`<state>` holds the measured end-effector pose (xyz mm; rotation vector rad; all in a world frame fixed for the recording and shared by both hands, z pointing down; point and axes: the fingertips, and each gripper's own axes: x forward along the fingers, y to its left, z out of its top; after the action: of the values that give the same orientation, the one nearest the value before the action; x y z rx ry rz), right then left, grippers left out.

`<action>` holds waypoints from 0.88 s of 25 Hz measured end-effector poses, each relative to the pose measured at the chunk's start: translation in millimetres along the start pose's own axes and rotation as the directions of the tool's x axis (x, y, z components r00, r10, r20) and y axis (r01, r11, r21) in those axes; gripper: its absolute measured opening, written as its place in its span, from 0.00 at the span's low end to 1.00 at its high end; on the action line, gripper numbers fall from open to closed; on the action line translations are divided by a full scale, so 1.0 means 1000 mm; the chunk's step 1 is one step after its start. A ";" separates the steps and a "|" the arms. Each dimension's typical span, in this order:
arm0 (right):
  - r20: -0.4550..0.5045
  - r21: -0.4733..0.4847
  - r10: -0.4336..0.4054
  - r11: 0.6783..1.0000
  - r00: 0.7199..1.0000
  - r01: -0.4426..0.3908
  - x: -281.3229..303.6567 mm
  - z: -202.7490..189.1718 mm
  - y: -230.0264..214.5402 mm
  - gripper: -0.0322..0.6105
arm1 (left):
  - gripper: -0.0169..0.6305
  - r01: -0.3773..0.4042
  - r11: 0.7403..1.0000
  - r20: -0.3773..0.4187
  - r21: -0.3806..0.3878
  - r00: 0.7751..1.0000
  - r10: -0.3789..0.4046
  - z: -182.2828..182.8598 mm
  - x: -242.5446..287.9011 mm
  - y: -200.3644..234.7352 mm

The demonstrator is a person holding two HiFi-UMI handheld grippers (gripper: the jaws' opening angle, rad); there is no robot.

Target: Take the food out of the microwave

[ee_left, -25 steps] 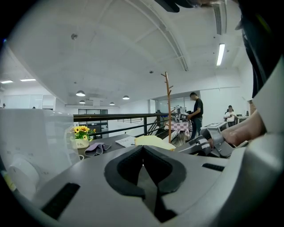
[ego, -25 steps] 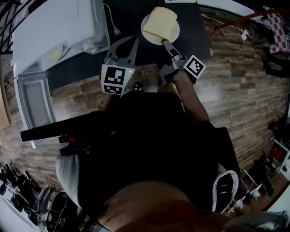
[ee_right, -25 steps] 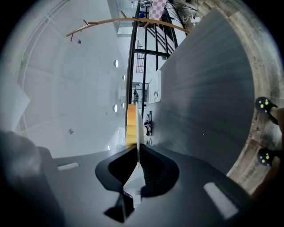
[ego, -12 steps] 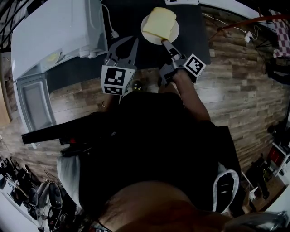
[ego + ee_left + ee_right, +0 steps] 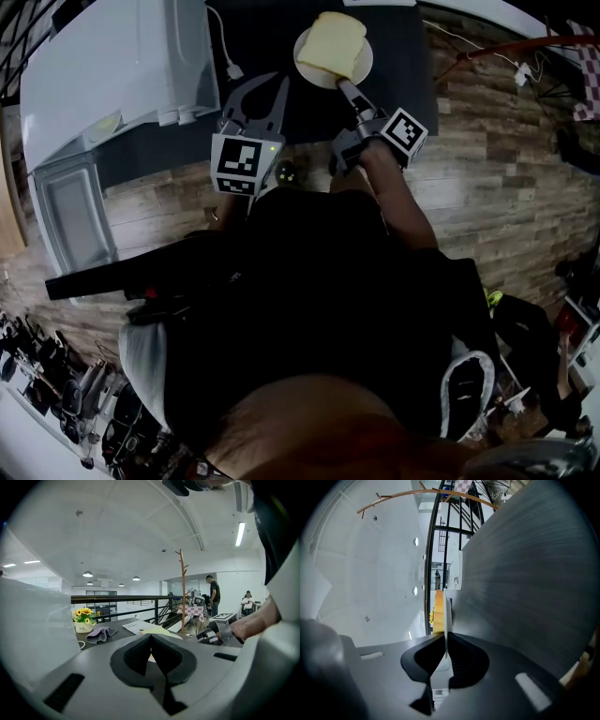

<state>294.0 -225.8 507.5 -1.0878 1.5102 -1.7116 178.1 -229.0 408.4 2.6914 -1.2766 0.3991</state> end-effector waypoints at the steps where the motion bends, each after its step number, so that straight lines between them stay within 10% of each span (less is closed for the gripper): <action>1: -0.002 0.001 -0.005 1.000 1.000 0.005 0.003 0.002 -0.003 0.07 | 0.04 -0.002 1.000 -0.002 -0.002 1.000 0.002 -0.001 0.003 0.002; 22: -0.030 0.006 -0.059 0.998 0.998 0.059 0.012 0.002 -0.028 0.07 | 0.04 -0.042 0.999 -0.029 -0.010 0.999 0.042 -0.006 -0.002 0.010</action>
<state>292.0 -231.8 536.7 -1.1179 1.5029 -1.7794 168.3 -232.4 413.6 2.6439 -1.3258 0.4328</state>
